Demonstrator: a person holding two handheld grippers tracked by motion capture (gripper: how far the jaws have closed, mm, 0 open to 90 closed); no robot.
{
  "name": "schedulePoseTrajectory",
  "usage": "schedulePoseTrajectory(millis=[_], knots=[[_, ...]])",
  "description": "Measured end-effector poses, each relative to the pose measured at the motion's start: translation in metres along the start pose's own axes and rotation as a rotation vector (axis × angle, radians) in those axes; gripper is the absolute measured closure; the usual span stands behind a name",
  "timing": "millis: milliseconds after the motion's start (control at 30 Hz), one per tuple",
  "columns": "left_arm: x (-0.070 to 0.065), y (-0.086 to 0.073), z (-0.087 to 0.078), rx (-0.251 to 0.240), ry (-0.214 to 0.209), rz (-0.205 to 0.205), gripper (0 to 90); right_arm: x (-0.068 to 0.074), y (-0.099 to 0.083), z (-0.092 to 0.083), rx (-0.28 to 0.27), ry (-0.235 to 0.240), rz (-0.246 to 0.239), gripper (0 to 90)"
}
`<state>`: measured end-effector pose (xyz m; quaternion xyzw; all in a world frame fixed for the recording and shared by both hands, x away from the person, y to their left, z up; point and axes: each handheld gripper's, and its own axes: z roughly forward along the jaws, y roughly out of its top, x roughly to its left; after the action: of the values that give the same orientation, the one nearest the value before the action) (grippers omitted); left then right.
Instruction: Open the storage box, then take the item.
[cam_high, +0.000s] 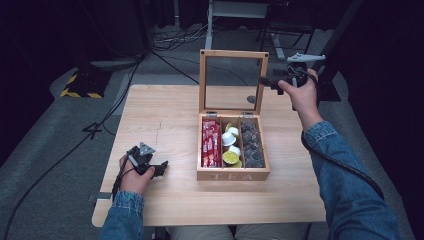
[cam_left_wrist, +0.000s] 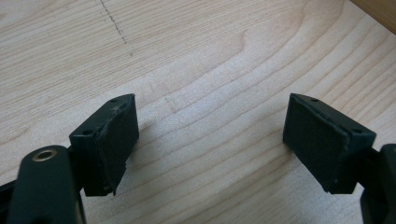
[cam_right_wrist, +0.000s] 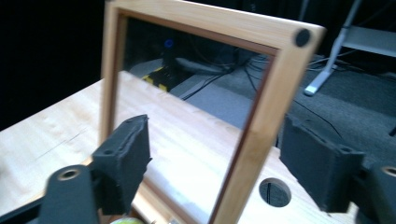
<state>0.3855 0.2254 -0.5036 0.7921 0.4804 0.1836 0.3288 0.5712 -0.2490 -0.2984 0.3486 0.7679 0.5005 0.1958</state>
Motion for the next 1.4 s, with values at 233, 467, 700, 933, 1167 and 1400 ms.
schedulePoseTrajectory(millis=[233,467,700,933,1167,1400], knots=[[0.0,0.001,0.001,0.002,-0.001,0.003,18.6,0.031,0.003,-0.019,-0.015,0.099,-0.035,34.4],[-0.001,0.0,0.001,-0.001,0.001,0.005,18.7,0.053,-0.006,-0.022,0.0,0.16,-0.052,36.9],[-0.002,-0.001,0.0,-0.001,0.001,0.0,18.7,0.074,-0.018,-0.025,0.012,0.204,-0.053,28.9],[-0.003,-0.002,-0.001,-0.001,0.004,0.001,18.7,0.092,-0.025,-0.019,-0.002,0.23,-0.075,19.4],[-0.004,-0.005,-0.005,0.002,0.002,-0.001,18.7,0.108,-0.029,-0.013,0.041,0.277,-0.105,32.7],[-0.003,-0.009,-0.009,0.001,-0.001,0.009,18.7,0.124,-0.04,0.002,0.089,0.354,-0.131,42.1]])
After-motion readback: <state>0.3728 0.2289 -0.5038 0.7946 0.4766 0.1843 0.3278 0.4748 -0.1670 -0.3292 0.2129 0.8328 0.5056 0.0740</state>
